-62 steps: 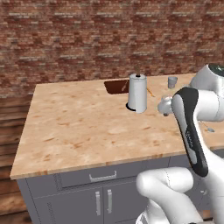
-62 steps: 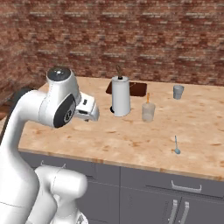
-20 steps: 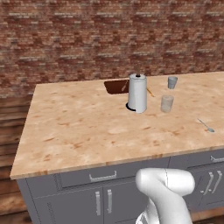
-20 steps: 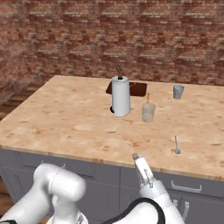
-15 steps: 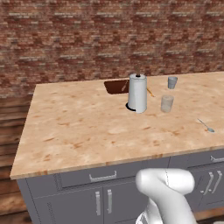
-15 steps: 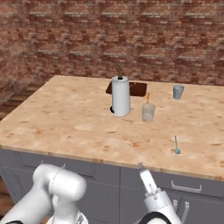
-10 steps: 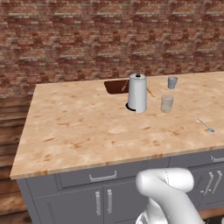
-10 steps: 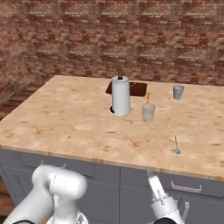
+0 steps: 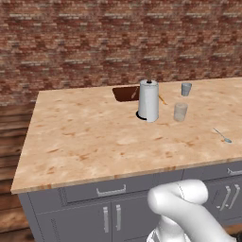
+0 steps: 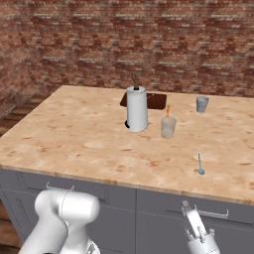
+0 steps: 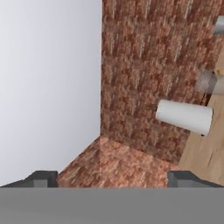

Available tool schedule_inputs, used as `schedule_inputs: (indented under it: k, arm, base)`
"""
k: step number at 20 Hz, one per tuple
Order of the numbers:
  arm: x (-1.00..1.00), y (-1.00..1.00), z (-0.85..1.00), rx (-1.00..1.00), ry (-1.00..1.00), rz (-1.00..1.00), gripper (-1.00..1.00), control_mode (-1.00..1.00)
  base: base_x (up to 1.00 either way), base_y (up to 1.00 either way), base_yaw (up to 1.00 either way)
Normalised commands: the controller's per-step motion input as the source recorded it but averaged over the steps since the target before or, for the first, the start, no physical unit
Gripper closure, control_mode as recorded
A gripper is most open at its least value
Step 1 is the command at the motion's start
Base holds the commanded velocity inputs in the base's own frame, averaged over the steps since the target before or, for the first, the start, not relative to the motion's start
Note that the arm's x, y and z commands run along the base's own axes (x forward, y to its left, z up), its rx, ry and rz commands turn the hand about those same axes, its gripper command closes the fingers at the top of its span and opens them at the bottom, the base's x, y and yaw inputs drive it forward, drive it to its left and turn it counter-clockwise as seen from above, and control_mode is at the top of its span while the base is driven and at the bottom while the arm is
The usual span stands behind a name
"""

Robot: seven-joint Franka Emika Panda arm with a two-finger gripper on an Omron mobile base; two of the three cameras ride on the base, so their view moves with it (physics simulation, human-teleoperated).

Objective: Take the tongs from the drawer on the right and place them on the dining counter next to the tray containing the kebab skewer.

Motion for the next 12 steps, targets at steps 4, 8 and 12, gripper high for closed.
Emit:
schedule_inputs:
  k: [4,8,12]
  arm:
    - [-0.19,-0.13,-0.52,0.0,0.01,0.0,-1.0,-1.0]
    - [0.0,0.0,-0.54,-0.02,0.08,0.0,-1.0,-1.0]
    - [0.0,-0.11,-0.48,0.0,0.02,0.0,-1.0,-1.0]
  base:
    - [0.0,0.0,0.0]
    - [0.0,0.0,0.0]
    - [0.0,0.0,0.0]
